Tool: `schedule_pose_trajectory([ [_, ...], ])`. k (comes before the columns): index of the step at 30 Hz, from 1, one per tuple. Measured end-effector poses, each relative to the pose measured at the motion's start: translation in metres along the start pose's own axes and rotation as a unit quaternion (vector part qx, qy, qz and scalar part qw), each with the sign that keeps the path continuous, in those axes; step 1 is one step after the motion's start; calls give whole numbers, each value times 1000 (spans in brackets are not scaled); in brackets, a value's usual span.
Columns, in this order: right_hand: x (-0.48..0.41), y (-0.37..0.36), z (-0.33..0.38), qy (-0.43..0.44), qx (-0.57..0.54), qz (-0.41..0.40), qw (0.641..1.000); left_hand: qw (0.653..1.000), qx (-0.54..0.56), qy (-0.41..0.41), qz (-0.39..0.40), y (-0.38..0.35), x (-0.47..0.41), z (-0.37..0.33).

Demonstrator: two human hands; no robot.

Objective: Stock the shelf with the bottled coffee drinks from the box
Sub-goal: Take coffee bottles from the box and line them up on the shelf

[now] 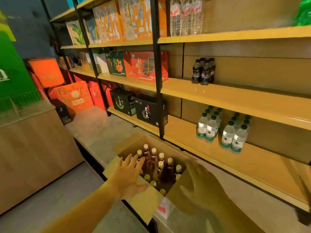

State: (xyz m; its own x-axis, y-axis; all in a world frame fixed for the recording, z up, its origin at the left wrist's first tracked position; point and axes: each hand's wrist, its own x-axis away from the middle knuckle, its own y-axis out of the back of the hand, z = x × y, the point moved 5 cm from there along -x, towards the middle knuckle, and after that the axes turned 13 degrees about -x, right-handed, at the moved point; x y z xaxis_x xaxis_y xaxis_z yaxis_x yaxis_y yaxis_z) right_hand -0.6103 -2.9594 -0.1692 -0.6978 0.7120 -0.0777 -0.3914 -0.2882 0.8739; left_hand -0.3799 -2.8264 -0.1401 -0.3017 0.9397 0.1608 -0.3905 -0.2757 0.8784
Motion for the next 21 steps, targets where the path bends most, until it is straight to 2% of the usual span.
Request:
schedule_pose_trajectory([
  [7,-91,-72,3,-56,-17,34,998,999,43,-32,-5,-52,-100,38],
  [11,-125,-104,-2,-135,-75,67,986,994,62,-91,14,-69,-156,50],
  [14,-141,-122,-2,-196,-84,50,976,986,66,-150,-8,-83,-198,48],
  [18,-155,-143,1,-308,-106,17,945,965,74,-250,-38,-110,-254,37],
  [21,-159,-161,7,-387,-151,-24,909,948,96,-303,-6,-126,-281,26],
])
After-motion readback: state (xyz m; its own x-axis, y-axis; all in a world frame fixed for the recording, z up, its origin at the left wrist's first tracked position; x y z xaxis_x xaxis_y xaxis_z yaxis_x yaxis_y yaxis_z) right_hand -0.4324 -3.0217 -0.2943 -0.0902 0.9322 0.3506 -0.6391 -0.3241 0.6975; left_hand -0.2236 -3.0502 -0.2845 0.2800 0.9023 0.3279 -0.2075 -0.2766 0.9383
